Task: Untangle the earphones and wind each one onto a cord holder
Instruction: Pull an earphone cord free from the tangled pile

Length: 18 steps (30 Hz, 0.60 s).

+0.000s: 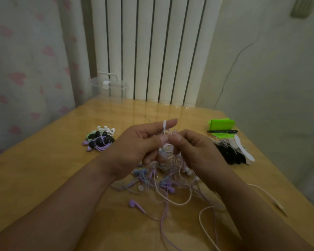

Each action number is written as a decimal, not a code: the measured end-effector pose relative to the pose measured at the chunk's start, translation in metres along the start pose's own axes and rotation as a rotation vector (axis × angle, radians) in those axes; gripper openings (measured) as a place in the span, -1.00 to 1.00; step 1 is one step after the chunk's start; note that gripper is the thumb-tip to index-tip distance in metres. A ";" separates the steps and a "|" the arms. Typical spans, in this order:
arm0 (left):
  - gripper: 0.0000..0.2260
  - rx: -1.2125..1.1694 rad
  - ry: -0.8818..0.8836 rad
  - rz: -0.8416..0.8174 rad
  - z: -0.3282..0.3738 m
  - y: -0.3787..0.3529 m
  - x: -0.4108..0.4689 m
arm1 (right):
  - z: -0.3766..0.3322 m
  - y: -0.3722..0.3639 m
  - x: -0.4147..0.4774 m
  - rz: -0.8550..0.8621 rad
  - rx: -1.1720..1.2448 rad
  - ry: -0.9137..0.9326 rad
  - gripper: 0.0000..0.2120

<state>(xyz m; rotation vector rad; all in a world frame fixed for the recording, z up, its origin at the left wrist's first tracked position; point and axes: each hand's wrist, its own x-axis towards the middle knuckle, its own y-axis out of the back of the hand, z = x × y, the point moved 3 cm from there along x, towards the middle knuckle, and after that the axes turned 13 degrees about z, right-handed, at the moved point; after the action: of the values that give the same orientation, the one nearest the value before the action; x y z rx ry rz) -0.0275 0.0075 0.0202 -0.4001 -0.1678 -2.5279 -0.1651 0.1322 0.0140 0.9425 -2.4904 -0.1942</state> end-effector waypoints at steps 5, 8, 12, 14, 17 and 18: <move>-0.66 0.123 -0.092 0.206 -0.002 0.001 0.001 | -0.002 -0.016 -0.005 -0.069 -0.338 0.108 -0.79; -0.64 0.216 -0.148 0.266 -0.007 -0.002 0.002 | -0.003 -0.016 -0.007 -0.144 -0.391 0.108 -0.80; -0.63 0.451 -0.278 0.255 -0.019 -0.004 0.002 | -0.010 -0.018 -0.010 -0.193 -0.459 0.126 -0.80; -0.62 0.656 -0.347 0.263 -0.022 0.001 0.004 | -0.014 -0.019 -0.010 -0.242 -0.499 0.095 -0.81; -0.60 0.757 -0.313 0.231 -0.021 0.006 0.006 | -0.031 -0.017 -0.009 -0.348 -0.652 0.095 -0.81; -0.61 0.759 -0.291 0.211 -0.020 0.007 0.005 | -0.039 -0.015 -0.007 -0.374 -0.710 0.099 -0.79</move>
<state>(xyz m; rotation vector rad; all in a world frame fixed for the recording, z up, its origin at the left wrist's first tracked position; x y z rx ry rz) -0.0327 -0.0052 0.0033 -0.4333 -1.0865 -1.9945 -0.1331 0.1270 0.0418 1.0378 -1.8921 -1.0403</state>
